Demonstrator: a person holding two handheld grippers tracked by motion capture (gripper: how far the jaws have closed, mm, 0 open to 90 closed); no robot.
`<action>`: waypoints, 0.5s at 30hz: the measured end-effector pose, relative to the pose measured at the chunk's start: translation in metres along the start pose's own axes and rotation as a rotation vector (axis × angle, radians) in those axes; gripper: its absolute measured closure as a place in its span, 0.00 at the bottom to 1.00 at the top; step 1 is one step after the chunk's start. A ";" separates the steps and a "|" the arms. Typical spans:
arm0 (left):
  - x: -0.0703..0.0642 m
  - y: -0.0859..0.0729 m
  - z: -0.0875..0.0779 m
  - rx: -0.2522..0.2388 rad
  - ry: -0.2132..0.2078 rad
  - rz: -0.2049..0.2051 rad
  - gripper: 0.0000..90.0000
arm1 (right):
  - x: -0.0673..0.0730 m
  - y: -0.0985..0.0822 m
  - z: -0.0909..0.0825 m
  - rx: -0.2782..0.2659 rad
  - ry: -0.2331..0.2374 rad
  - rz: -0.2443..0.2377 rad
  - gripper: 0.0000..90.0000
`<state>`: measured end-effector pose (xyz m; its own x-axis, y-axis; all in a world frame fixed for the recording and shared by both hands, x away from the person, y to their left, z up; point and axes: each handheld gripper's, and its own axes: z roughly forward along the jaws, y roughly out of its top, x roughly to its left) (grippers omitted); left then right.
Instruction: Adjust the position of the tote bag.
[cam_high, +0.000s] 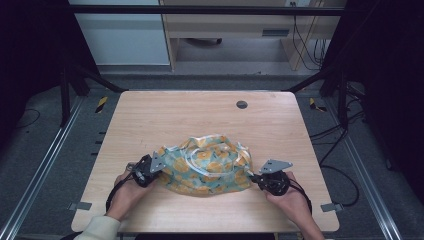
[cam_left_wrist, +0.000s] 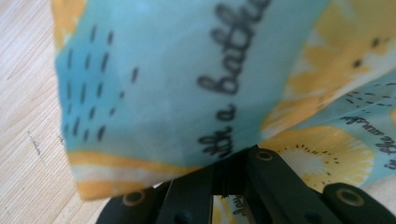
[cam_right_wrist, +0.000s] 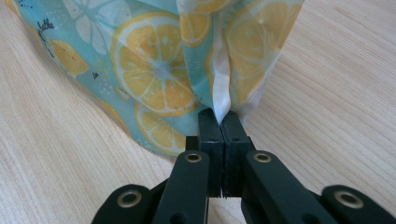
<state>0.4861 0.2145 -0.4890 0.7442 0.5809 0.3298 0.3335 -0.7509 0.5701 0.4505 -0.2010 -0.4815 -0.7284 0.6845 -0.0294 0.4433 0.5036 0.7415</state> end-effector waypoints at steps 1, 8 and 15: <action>-0.001 -0.001 0.000 -0.006 0.004 -0.012 1.00 | 0.000 0.000 0.000 -0.002 0.001 0.000 0.99; 0.001 -0.004 -0.005 -0.009 0.023 -0.064 0.88 | 0.000 -0.001 -0.004 -0.023 -0.006 0.011 0.92; 0.000 -0.013 -0.021 -0.018 0.042 -0.134 0.65 | -0.005 -0.012 -0.019 -0.044 -0.079 0.074 0.63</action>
<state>0.4693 0.2310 -0.4807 0.6686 0.6886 0.2809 0.4175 -0.6601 0.6245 0.4387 -0.2202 -0.4780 -0.6502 0.7593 -0.0250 0.4700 0.4279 0.7720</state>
